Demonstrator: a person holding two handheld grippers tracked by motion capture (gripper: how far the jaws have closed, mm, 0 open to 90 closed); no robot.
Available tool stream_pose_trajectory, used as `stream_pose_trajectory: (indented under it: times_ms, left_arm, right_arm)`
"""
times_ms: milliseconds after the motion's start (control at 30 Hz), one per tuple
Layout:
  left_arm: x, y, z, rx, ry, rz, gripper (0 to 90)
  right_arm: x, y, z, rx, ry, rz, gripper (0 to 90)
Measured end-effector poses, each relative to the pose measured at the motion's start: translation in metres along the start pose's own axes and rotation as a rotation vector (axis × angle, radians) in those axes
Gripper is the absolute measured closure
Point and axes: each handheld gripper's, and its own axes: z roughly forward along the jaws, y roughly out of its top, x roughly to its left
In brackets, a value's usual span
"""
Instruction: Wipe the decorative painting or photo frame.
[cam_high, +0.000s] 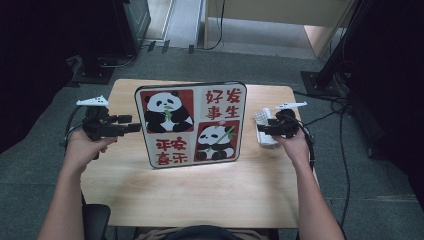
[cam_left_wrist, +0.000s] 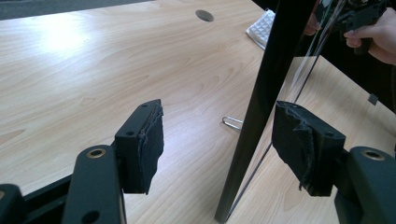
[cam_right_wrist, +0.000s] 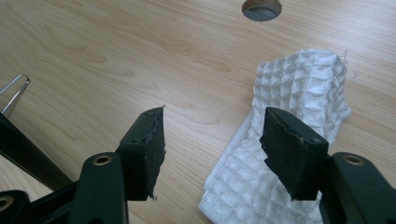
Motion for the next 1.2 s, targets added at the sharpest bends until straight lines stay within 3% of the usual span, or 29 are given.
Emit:
stream_pose_trajectory:
  times_ms: [167,300,533,767,1200]
  left_arm:
    - [0.006,-0.003,-0.002,0.014,0.025,-0.009,33.9]
    - [0.011,-0.007,0.001,0.045,0.075,-0.023,34.2]
    - [0.02,-0.014,0.007,0.045,0.124,-0.049,35.5]
    - [0.025,-0.022,0.014,0.074,0.142,-0.041,35.7]
    - [0.03,-0.028,0.018,0.074,0.146,-0.026,34.3]
  right_arm:
    - [0.0,0.0,0.001,0.001,0.002,-0.001,39.6]
    - [0.0,0.0,0.001,0.003,0.002,-0.001,39.6]
    - [0.001,-0.001,0.001,0.007,0.004,0.002,39.4]
    - [0.004,-0.002,-0.001,0.011,0.012,0.004,39.3]
    - [0.014,-0.008,-0.005,0.024,0.021,-0.018,39.6]
